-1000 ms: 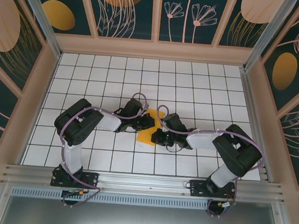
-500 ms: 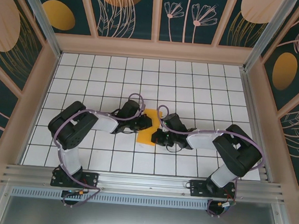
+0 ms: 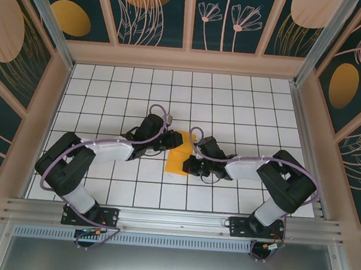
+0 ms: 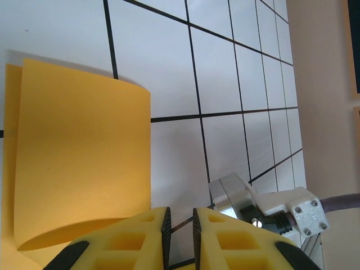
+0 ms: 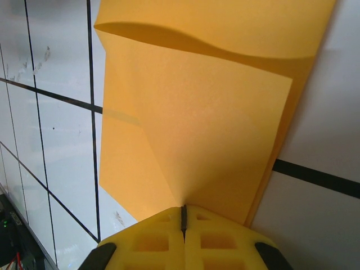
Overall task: Fold a paper plane with a square sheet of paper (pick it up from the middle)
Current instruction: Fold the triangle a second time at the center of the table.
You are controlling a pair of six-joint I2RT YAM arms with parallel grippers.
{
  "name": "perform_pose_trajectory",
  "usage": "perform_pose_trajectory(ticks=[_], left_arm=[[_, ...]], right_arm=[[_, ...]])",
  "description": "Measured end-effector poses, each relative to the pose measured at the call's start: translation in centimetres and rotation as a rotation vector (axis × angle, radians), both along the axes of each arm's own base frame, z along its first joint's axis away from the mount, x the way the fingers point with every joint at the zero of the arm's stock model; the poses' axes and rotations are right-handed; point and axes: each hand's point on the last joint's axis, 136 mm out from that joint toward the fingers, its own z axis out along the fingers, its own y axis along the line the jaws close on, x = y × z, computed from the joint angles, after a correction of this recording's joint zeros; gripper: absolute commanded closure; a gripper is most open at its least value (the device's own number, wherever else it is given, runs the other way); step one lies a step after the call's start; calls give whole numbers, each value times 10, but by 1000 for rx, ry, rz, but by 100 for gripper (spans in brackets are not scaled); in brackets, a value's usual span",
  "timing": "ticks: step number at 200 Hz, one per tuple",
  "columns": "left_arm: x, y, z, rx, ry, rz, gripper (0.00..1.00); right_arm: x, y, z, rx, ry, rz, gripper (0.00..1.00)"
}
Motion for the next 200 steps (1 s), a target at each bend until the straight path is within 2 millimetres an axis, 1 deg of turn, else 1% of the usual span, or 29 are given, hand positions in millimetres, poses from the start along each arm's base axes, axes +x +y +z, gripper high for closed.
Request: perform_pose_trajectory(ticks=[43,77,99,125,136,149,163,200], left_arm=[[-1,0,5,-11,-9,-3,87],[-5,-3,1,-27,5,-23,88],[-7,-9,-12,-28,35,-47,88],[-11,-11,-43,12,98,-56,90],[-12,-10,-57,33,125,-52,90],[-13,-8,-69,51,149,-44,90],[-14,-6,-76,63,162,-36,89],[-12,-6,-76,58,153,-29,87]], right_arm=[[-1,0,0,0,-1,2,100],[-3,-1,0,-3,-6,2,100],[-4,-2,0,-1,-9,3,100],[-4,-1,0,1,-12,2,100],[-3,-1,1,2,-11,0,100],[-3,-1,1,3,-12,0,100],[-4,-1,1,2,-12,0,100],[-3,-1,3,-10,-5,-4,100]])
